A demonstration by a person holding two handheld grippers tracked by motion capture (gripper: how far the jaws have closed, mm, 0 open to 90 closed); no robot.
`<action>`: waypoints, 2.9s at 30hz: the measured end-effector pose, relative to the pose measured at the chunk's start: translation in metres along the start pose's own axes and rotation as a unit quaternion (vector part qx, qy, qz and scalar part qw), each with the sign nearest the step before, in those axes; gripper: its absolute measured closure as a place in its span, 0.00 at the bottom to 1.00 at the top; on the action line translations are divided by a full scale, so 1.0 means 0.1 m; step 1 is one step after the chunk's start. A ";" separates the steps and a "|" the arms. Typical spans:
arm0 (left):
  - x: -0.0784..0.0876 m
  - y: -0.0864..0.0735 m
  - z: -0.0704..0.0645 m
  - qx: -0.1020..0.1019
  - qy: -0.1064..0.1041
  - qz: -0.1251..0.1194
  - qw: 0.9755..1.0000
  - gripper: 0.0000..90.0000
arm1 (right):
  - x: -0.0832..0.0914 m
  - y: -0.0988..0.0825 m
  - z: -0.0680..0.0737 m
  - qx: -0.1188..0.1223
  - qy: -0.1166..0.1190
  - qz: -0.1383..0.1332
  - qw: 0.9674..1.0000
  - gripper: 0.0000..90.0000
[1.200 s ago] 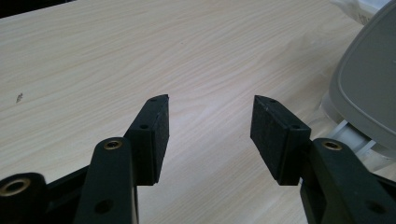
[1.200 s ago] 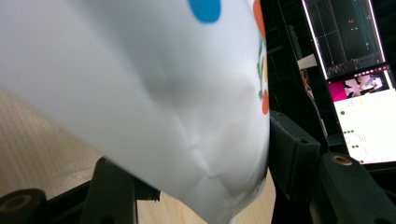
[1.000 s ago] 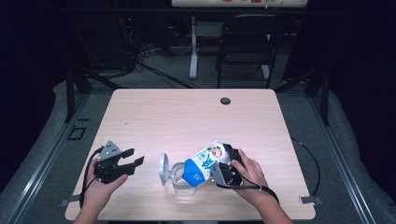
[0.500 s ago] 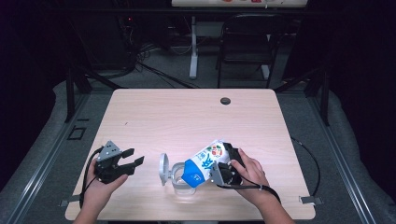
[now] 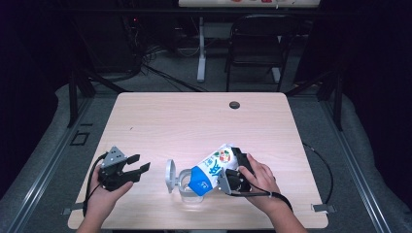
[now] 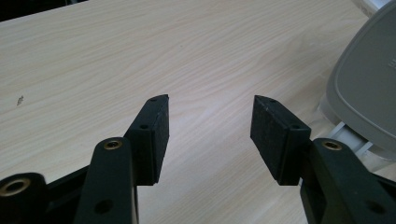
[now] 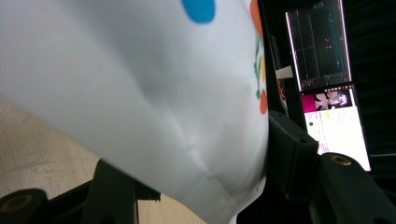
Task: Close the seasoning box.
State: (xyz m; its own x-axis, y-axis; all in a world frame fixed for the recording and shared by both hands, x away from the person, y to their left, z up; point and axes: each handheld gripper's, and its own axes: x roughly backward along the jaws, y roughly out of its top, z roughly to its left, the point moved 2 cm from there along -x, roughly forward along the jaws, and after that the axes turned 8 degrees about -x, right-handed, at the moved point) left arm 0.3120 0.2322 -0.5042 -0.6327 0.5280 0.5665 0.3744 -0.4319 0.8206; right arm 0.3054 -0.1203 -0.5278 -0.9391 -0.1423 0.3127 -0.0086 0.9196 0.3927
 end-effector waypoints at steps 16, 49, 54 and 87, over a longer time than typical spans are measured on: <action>0.01 0.01 0.00 -0.001 0.001 -0.001 1.000 0.53 | -0.01 0.03 -0.03 0.020 -0.006 -0.015 1.000 0.50; 0.02 0.01 0.01 0.000 0.004 -0.004 1.000 0.53 | 0.01 0.10 -0.06 0.061 -0.027 -0.024 0.997 0.51; 0.02 0.01 0.01 -0.001 0.004 -0.004 1.000 0.53 | 0.01 0.10 -0.06 0.067 -0.032 -0.029 0.997 0.52; 0.02 0.01 0.01 -0.002 0.004 -0.004 1.000 0.53 | 0.04 0.15 -0.08 0.091 -0.043 -0.033 0.994 0.54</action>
State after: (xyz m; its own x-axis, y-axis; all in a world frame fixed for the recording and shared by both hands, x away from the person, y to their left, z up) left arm 0.3116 0.2340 -0.5023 -0.6413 0.5247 0.5598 0.3676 -0.4303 0.8245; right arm 0.3039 -0.1101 -0.5134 -0.9603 -0.1792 0.2137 -0.1249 0.9615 0.2448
